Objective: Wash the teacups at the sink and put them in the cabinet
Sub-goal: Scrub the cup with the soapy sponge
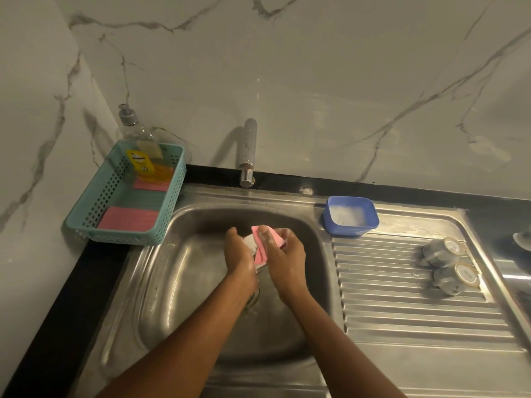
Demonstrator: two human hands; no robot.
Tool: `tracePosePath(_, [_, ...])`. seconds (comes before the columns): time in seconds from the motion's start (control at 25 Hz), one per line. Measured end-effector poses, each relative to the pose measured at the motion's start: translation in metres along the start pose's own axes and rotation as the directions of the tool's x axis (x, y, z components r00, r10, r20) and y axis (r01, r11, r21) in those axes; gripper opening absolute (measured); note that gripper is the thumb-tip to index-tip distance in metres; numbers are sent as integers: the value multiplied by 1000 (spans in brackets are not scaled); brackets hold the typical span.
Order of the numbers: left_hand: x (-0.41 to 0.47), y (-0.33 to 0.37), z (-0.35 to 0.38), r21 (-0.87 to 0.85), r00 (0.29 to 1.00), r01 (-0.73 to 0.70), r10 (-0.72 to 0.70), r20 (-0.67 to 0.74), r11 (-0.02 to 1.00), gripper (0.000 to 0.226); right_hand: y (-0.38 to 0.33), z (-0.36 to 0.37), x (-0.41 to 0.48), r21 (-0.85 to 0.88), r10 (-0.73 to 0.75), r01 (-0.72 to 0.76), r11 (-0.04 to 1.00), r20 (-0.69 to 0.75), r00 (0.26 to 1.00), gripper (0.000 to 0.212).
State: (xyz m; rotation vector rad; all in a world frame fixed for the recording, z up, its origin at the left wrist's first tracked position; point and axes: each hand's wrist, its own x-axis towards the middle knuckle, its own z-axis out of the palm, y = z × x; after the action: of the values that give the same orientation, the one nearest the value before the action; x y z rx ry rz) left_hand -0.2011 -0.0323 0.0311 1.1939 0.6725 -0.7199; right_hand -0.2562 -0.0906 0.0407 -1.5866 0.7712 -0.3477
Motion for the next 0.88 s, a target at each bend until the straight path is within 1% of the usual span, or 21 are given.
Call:
tracePosePath(0.08, [0,-1,1,73,997,-43,39,63,996,63,-3,-13,9,-58,-14,12,998,-22,1000,29])
tracePosePath(0.12, [0,1,1,137,993,-84,71,97,987,63,-4,-18,14,-80,-15,14,997,-15,1000,27])
tracePosePath(0.2, [-2,3,3,264,981,-160,122,153,951,57,-1,-23,18,-119,-8,9,993,9,1000,22])
tracePosePath(0.28, [1,4,2,304,979,-180,141,145,936,48,4,-25,14,-107,10,-8,994,22,1000,20])
tracePosePath(0.32, [0,7,0,291,982,-168,133,135,942,46,6,-29,9,-58,17,-12,998,73,997,20])
tracePosePath(0.4, [2,13,-6,244,983,-139,104,153,960,43,10,-40,2,27,-4,-2,1000,240,971,19])
tracePosePath(0.44, [5,14,-9,239,980,-123,80,181,963,42,9,-44,1,23,-25,19,1000,300,954,19])
tracePosePath(0.48, [5,15,-10,244,975,-114,61,213,963,41,9,-45,2,-22,-44,54,998,310,950,18])
tracePosePath(0.52, [5,14,-12,260,969,-115,51,242,959,41,11,-42,4,-96,-59,87,992,261,963,15])
tracePosePath(0.56, [4,11,-12,283,962,-125,46,270,951,41,11,-37,6,-176,-78,106,979,160,984,14])
tracePosePath(0.6, [4,8,-11,305,957,-140,49,287,942,42,11,-30,6,-235,-93,102,967,51,994,18])
tracePosePath(0.64, [2,7,-10,319,953,-162,65,295,934,45,9,-22,5,-235,-70,57,970,-46,997,23])
tracePosePath(0.68, [1,8,-9,330,948,-199,96,303,923,48,9,-16,6,-157,12,-30,987,-111,994,27])
tracePosePath(0.72, [1,8,-9,336,940,-238,130,315,911,53,8,-12,8,-18,159,-162,987,-128,979,29])
tracePosePath(0.76, [1,9,-9,340,927,-281,163,336,897,60,5,-11,9,134,322,-308,942,-101,941,30])
tracePosePath(0.8, [0,11,-11,344,911,-321,188,367,882,69,-1,-13,9,250,448,-426,869,-37,893,30])
tracePosePath(0.84, [-1,13,-14,354,893,-349,194,405,868,76,-5,-15,10,340,505,-482,808,24,863,31])
tracePosePath(0.88, [0,15,-16,362,876,-355,172,450,862,78,-8,-17,10,412,504,-484,772,67,861,31])
